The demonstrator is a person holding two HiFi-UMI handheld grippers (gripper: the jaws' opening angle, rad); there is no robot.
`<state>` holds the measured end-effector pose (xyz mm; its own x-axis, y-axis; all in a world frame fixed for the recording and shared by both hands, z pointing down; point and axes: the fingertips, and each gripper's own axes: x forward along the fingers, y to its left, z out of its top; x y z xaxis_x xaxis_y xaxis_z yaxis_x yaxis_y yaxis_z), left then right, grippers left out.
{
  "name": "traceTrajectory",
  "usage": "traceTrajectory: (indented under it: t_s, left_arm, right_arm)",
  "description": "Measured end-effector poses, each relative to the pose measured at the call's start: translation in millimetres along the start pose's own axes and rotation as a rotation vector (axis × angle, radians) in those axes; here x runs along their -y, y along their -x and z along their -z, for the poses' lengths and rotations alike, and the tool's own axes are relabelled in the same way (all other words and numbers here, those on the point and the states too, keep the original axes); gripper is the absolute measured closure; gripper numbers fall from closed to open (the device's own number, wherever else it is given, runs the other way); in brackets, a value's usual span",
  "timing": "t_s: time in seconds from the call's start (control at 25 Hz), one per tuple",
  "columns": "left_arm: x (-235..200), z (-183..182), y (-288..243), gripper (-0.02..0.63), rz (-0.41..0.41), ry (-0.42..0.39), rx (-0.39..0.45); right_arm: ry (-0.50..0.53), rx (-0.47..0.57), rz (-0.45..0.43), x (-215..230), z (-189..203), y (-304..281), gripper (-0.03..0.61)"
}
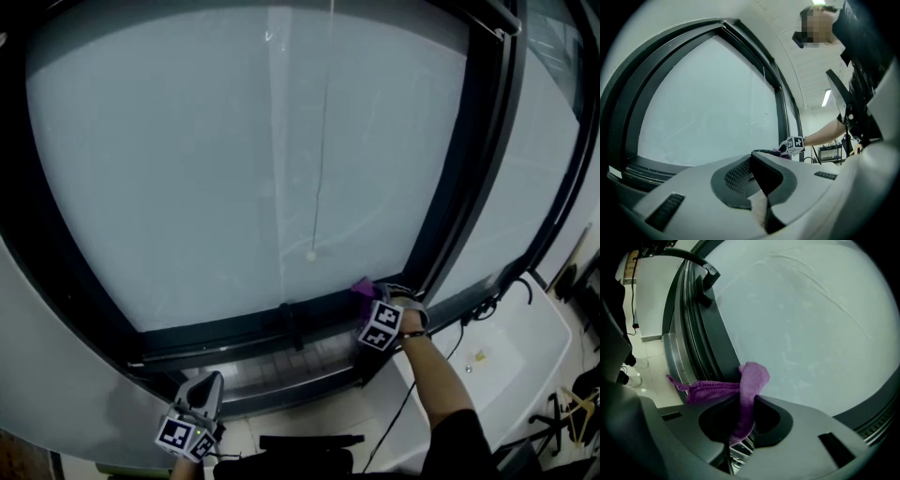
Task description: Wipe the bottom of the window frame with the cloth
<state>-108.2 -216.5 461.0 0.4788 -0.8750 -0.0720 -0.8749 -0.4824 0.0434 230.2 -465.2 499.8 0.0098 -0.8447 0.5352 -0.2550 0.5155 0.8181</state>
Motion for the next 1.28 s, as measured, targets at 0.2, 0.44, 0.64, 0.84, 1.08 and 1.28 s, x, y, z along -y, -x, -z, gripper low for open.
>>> traceTrajectory:
  t_s: [0.2, 0.44, 0.64, 0.84, 1.08, 1.28]
  left_arm:
    - [8.1, 8.3, 1.9, 0.612, 0.0, 0.02, -0.019]
    - [5.4, 12.1, 6.6, 0.612, -0.011, 0.01, -0.042]
    - [2.8, 7.4, 6.1, 0.612, -0.005, -0.008, -0.044]
    - [1.2, 12.9, 5.7, 0.612, 0.004, -0.011, -0.07]
    - [-1.5, 12.0, 11.1, 0.612, -0.011, -0.01, -0.076]
    - [-9.6, 17.6, 16.6, 0.612, -0.032, -0.003, -0.085]
  right_arm:
    - [-0.021, -0.047, 0.006, 11.4, 25.7, -8.5, 0.509]
    - [-0.059, -0.079, 0.012, 20.1, 42.6, -15.1, 0.509]
    - [-0.057, -0.112, 0.006, 24.3, 53.0, -20.3, 0.509]
    - [-0.076, -0.159, 0.01, 33.3, 70.2, -25.6, 0.509]
    - [-0.109, -0.179, 0.028, 38.7, 83.0, -30.1, 0.511]
    - [-0.141, -0.218, 0.042, 42.0, 93.7, -33.3, 0.512]
